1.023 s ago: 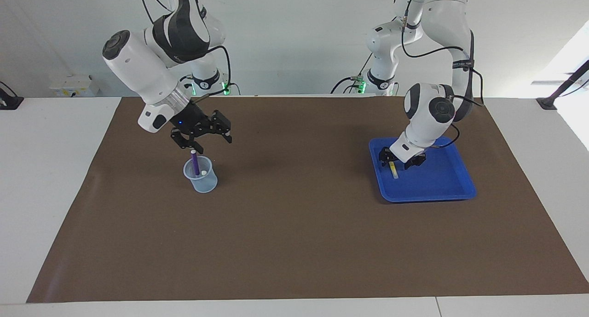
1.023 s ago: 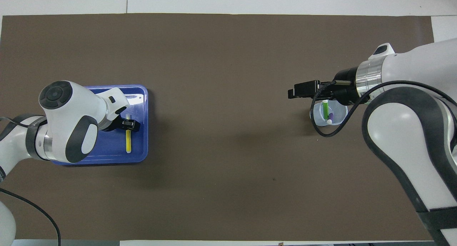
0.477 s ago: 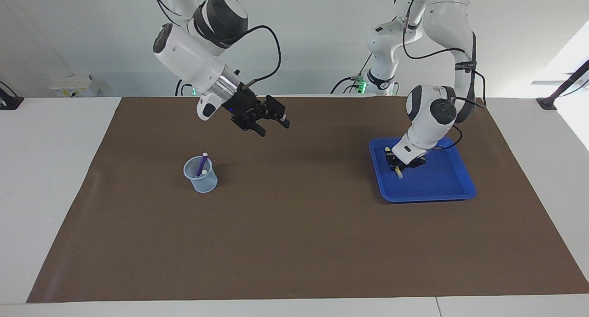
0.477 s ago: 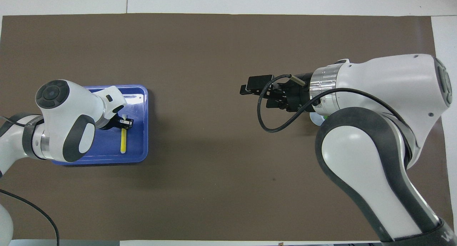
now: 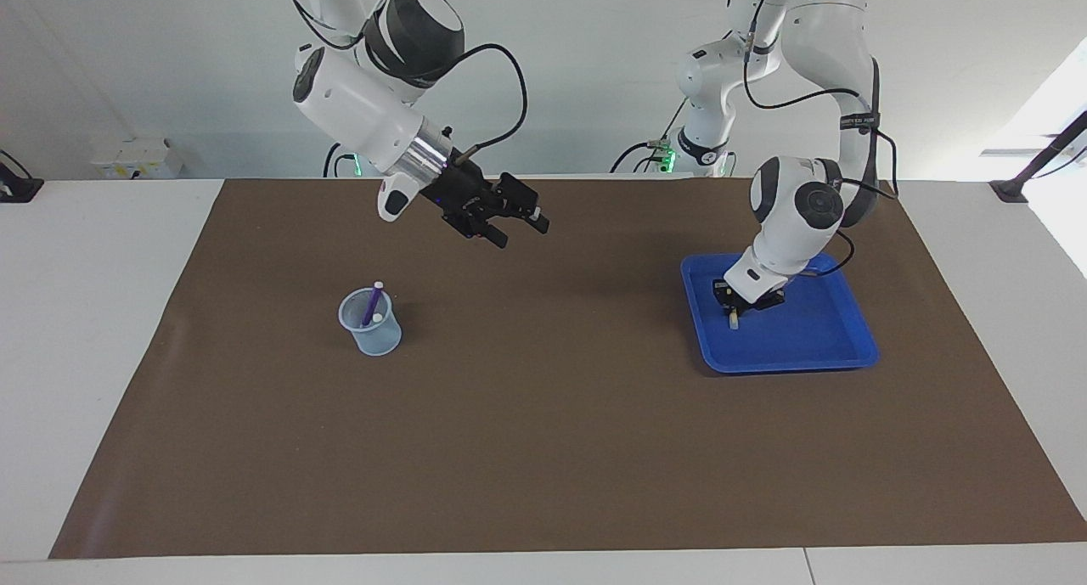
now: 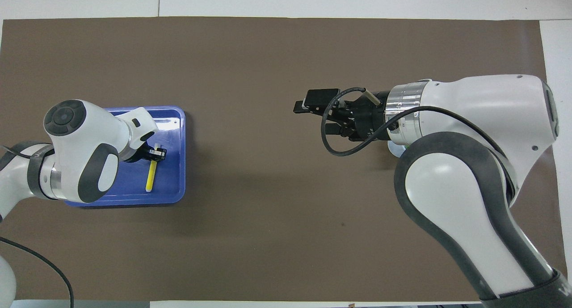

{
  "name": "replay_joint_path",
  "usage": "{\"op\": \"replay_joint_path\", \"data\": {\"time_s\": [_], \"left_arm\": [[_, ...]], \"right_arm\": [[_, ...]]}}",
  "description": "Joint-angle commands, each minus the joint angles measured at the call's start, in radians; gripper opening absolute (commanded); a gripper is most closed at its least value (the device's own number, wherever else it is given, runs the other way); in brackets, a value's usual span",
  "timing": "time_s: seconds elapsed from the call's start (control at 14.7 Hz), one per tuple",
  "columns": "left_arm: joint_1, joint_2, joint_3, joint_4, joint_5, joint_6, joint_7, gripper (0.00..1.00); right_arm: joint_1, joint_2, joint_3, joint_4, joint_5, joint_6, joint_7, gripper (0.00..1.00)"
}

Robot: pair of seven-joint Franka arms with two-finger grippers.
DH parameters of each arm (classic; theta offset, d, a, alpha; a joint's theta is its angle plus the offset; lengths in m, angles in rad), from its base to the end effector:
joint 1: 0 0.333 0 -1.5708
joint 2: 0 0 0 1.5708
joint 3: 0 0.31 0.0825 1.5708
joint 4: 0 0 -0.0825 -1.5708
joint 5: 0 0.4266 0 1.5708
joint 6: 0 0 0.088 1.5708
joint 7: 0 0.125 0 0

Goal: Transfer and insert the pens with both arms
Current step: 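Withdraw the right gripper while the left gripper grasps the yellow pen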

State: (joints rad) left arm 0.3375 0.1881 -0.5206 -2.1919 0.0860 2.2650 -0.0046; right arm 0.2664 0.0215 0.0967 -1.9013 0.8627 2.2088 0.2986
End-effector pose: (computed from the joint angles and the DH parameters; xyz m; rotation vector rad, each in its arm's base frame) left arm 0.5590 -0.1035 0.2500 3.0958 -0.3623 -0.1403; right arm 0.5887 0.2623 0.4923 -2.2984 0.4310 -0.0063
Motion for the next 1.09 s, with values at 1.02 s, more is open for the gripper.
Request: {"op": "replay_joint_path", "data": {"time_s": [1.02], "left_arm": [[-0.035, 0.01, -0.104, 0.485, -0.392, -0.51, -0.953, 0.0]], "right_arm": [[0.079, -0.028, 0.012, -0.091, 0.082, 0.244, -0.001, 1.0]]}}
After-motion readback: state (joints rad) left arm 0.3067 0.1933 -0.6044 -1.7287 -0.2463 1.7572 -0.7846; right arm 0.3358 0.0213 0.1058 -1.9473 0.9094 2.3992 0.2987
